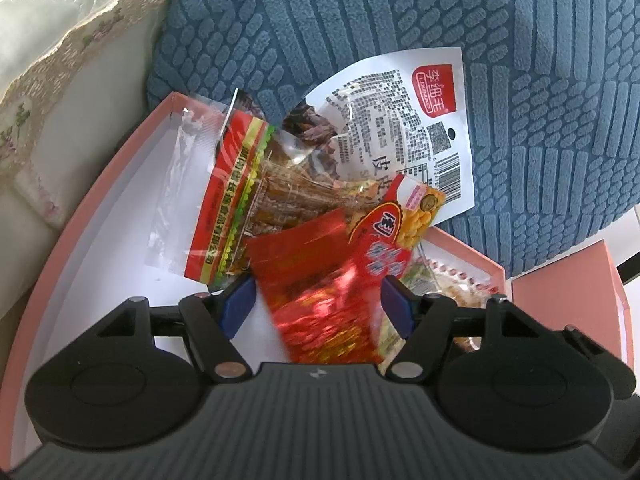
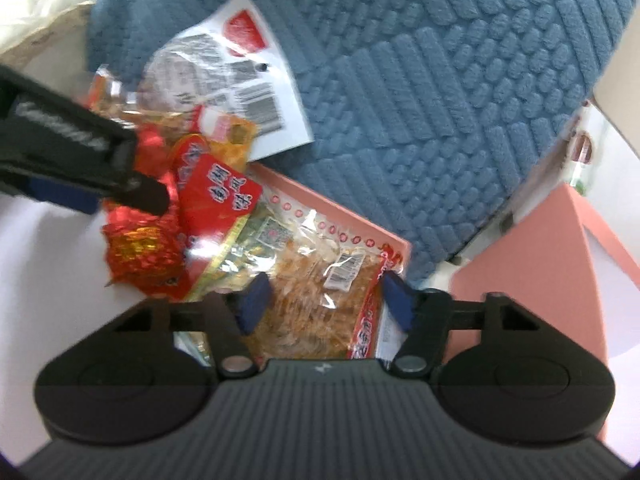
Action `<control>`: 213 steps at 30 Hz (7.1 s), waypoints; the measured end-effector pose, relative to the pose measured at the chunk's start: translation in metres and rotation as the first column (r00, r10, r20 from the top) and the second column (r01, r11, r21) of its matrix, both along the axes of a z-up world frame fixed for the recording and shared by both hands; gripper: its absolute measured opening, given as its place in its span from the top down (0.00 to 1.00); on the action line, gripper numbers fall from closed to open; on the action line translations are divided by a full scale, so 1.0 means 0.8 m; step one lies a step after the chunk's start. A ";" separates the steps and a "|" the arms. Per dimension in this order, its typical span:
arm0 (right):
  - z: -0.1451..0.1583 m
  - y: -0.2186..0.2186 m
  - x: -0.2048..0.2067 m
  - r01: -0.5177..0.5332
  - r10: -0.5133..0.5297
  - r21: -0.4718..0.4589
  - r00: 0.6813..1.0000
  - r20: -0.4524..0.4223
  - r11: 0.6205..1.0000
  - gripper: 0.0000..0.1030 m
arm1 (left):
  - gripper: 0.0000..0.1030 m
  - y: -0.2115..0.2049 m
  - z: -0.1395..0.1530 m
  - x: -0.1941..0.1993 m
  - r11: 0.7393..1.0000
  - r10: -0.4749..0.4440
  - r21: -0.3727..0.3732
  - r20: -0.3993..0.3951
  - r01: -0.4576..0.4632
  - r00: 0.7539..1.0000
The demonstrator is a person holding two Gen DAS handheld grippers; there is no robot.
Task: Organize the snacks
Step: 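Grasp the clear shredded-snack bag with the right tool, then grasp the red tea packet with the left tool, then lift both held packets and carry them over the pink box, then open both tools to drop the red tea packet and clear bag into the box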
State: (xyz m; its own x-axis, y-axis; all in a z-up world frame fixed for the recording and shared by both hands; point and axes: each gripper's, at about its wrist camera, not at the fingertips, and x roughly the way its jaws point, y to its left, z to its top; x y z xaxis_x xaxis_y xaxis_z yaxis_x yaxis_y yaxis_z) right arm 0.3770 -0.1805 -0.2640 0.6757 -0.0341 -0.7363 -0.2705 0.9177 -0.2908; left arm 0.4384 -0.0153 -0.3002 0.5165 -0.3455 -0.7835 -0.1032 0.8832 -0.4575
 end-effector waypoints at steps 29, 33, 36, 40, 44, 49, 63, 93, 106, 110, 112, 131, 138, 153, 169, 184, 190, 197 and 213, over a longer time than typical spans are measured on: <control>0.023 -0.030 -0.038 0.080 -0.028 0.291 0.983 -0.181 0.953 0.59 | 0.29 -0.013 0.005 -0.030 0.998 -0.054 0.037 0.055 0.052 0.997; 0.023 -0.032 -0.038 0.092 -0.036 0.306 0.982 -0.185 0.948 0.59 | 0.27 -0.002 0.011 -0.061 0.998 -0.050 0.036 0.063 0.048 0.997; 0.025 -0.035 -0.040 0.105 -0.047 0.310 0.981 -0.189 0.945 0.59 | 0.27 0.004 0.014 -0.079 0.997 -0.053 0.059 0.072 0.048 0.996; 0.021 -0.033 -0.037 0.119 -0.057 0.314 0.979 -0.198 0.942 0.59 | 0.27 0.004 0.006 -0.086 0.998 -0.055 0.036 0.050 0.053 0.997; 0.021 -0.028 -0.040 0.105 -0.050 0.299 0.981 -0.187 0.948 0.59 | 0.27 -0.014 -0.002 -0.085 0.995 -0.091 0.036 0.046 0.089 0.995; 0.020 -0.029 -0.043 0.101 -0.048 0.294 0.982 -0.181 0.950 0.58 | 0.28 -0.028 -0.004 -0.087 0.985 -0.143 0.100 0.039 0.138 0.989; 0.021 -0.027 -0.050 0.056 -0.013 0.259 0.986 -0.165 0.964 0.58 | 0.38 -0.033 -0.016 -0.083 0.976 -0.142 0.168 0.021 0.136 0.990; 0.074 -0.026 -0.092 0.071 -0.072 0.289 0.997 -0.008 0.955 0.59 | 0.48 0.011 0.071 -0.152 0.997 0.023 0.064 0.201 -0.037 0.979; 0.090 -0.048 -0.145 0.120 -0.124 0.336 0.992 -0.010 0.934 0.59 | 0.48 0.030 0.093 -0.210 0.998 0.068 -0.004 0.244 -0.069 0.967; 0.101 -0.050 -0.161 0.116 -0.127 0.329 0.992 0.010 0.937 0.59 | 0.48 0.028 0.107 -0.222 0.998 0.069 -0.018 0.263 -0.067 0.962; 0.108 -0.054 -0.165 0.123 -0.136 0.337 0.991 0.013 0.934 0.59 | 0.48 0.026 0.114 -0.226 0.997 0.073 -0.029 0.266 -0.068 0.961; 0.211 -0.118 -0.208 0.129 -0.191 0.378 0.972 0.134 0.917 0.59 | 0.48 -0.021 0.204 -0.255 0.998 0.040 -0.055 0.346 -0.022 0.938; 0.239 -0.147 -0.219 0.127 -0.206 0.388 0.964 0.168 0.913 0.59 | 0.48 -0.047 0.239 -0.263 0.999 0.017 -0.041 0.375 -0.002 0.927; 0.282 -0.223 -0.249 0.141 -0.237 0.389 0.948 0.211 0.911 0.59 | 0.48 -0.148 0.288 -0.272 0.996 -0.037 -0.054 0.420 0.066 0.907; 0.225 -0.346 -0.238 0.285 -0.340 0.378 0.937 0.084 0.881 0.59 | 0.48 -0.300 0.241 -0.228 0.976 -0.198 -0.024 0.315 0.217 0.928; 0.117 -0.418 -0.204 0.402 -0.403 0.356 0.912 -0.075 0.843 0.59 | 0.48 -0.382 0.157 -0.201 0.954 -0.297 0.016 0.174 0.298 0.939; 0.090 -0.432 -0.196 0.426 -0.417 0.366 0.902 -0.108 0.827 0.56 | 0.47 -0.387 0.143 -0.197 0.953 -0.301 0.022 0.150 0.302 0.942; 0.087 -0.436 -0.198 0.447 -0.432 0.372 0.893 -0.128 0.814 0.37 | 0.31 -0.385 0.142 -0.196 0.952 -0.306 0.031 0.136 0.305 0.942; 0.157 -0.419 -0.237 0.407 -0.442 0.426 0.897 -0.017 0.808 0.29 | 0.30 -0.326 0.228 -0.252 0.965 -0.264 0.071 0.316 0.254 0.911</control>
State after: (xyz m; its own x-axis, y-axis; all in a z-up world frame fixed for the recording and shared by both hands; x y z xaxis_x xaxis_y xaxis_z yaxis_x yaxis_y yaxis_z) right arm 0.1874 -0.5158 -0.1381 0.7208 -0.0399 -0.6920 0.1814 0.9744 0.1329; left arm 0.2367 -0.2764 -0.1180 0.6364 -0.4820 -0.6022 0.2787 0.8717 -0.4031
